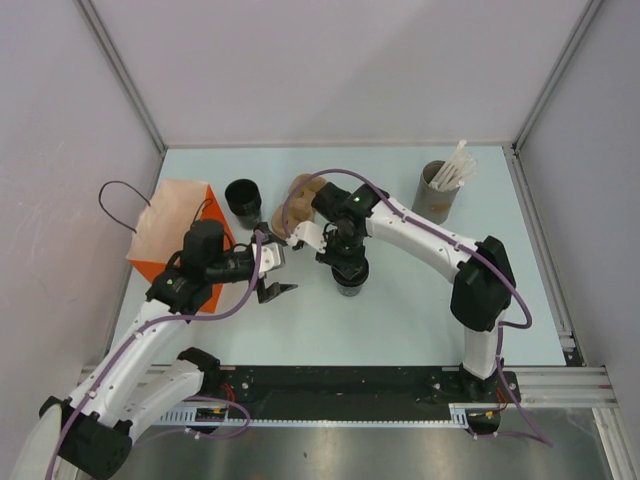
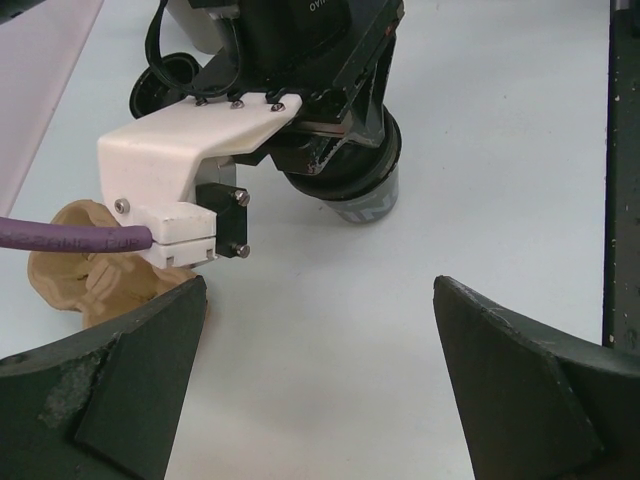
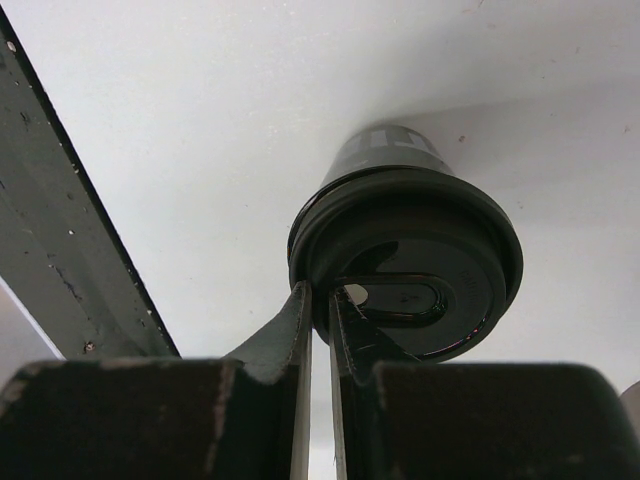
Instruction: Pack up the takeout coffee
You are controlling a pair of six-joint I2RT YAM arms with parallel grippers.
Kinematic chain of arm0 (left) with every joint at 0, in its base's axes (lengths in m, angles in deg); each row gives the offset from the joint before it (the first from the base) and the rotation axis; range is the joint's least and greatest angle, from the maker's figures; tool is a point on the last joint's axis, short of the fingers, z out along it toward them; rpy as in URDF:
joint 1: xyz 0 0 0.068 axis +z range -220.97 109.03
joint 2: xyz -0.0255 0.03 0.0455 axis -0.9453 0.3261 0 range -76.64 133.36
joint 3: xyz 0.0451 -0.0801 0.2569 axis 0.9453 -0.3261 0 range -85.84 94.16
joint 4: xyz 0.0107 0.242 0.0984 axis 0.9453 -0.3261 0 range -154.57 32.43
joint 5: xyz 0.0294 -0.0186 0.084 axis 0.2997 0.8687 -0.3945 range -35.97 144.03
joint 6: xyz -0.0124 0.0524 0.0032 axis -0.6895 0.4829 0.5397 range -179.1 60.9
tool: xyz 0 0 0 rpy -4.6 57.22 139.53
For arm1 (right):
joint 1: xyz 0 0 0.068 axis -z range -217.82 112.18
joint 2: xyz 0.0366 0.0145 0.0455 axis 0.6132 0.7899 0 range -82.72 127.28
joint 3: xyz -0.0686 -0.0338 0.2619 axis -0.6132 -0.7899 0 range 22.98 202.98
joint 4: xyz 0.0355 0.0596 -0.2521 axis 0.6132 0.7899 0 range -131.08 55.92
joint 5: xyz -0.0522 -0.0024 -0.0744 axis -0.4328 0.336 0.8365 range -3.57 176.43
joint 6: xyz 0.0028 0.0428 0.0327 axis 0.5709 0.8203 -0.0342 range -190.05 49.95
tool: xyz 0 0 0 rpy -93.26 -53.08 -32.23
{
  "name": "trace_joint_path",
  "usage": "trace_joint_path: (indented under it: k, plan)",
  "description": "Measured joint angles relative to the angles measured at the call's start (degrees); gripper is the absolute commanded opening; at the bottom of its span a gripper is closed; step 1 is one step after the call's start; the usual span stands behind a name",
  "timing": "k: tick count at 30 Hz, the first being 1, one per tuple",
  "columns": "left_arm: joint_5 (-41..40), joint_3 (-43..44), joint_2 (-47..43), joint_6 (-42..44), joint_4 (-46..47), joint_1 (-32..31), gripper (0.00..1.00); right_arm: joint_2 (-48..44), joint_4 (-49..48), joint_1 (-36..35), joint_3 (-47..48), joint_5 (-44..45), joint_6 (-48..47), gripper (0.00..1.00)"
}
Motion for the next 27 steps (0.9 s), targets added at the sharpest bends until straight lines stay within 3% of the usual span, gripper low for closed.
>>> trace_joint_path:
  k: [27]
  plan:
    - [0.0,-0.8,0.0,0.0,-0.6,0.0,1.0,0.9,0.6,-1.3,0.0,2.0,0.2,0.06]
